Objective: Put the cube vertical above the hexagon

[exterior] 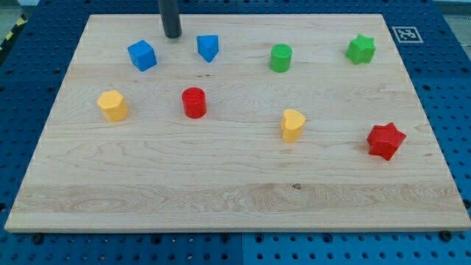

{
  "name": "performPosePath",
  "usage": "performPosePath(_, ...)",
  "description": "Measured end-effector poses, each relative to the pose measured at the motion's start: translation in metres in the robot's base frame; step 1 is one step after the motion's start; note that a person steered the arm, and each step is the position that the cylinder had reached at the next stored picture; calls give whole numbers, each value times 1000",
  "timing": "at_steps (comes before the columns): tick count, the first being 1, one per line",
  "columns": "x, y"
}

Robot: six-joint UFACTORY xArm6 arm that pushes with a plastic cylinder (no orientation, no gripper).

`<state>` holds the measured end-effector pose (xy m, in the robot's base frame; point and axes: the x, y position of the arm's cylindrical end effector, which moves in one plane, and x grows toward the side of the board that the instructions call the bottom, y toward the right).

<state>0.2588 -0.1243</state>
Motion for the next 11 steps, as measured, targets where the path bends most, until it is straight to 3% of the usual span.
performPosePath(3, 80, -9)
performPosePath(4, 79, -38)
performPosePath(6, 11, -73)
performPosePath(7, 39, -58)
performPosePath(9, 41, -110)
performPosePath(11, -22, -108)
